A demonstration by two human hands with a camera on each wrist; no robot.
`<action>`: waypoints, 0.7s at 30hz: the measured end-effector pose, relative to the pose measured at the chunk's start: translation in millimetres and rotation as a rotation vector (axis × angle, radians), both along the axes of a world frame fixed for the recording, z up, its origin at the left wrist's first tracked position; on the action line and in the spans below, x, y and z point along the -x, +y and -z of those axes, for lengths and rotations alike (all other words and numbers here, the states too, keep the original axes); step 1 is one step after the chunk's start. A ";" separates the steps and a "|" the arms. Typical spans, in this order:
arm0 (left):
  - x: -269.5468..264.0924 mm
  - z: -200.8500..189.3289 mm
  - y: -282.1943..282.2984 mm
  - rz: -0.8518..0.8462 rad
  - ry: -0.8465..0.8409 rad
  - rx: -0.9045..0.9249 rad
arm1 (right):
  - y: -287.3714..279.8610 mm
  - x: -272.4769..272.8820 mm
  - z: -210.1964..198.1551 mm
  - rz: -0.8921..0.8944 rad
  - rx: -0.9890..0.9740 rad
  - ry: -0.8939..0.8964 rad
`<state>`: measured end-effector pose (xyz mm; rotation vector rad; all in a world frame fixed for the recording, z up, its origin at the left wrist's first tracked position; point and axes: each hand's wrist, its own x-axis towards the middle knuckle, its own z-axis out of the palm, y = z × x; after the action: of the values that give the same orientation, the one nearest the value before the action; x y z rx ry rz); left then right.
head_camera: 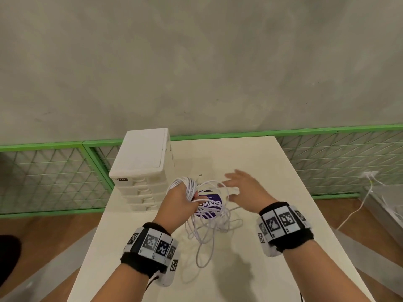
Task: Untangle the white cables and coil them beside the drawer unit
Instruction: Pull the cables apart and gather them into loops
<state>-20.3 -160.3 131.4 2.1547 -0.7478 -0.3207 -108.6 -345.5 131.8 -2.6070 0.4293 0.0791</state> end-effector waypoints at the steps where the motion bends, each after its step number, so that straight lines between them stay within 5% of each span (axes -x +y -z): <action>1: 0.8 -3.0 -0.8 -0.002 -0.004 0.000 | 4.2 -3.0 6.5 -0.032 -0.064 -0.025; 9: -2.1 -7.7 7.1 -0.016 -0.001 -0.028 | 24.1 -3.6 5.0 0.023 -0.542 -0.345; 16: -10.6 25.5 5.9 -0.034 0.046 -0.114 | 15.1 -0.6 -45.6 0.273 -0.437 -0.876; 21: -15.0 33.8 12.0 -0.070 0.053 -0.114 | -12.0 11.2 -55.9 0.502 -0.438 -1.006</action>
<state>-5.3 -148.3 97.7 2.2649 -0.6366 -0.3908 -119.8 -357.5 187.7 -1.7384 0.5677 -1.1074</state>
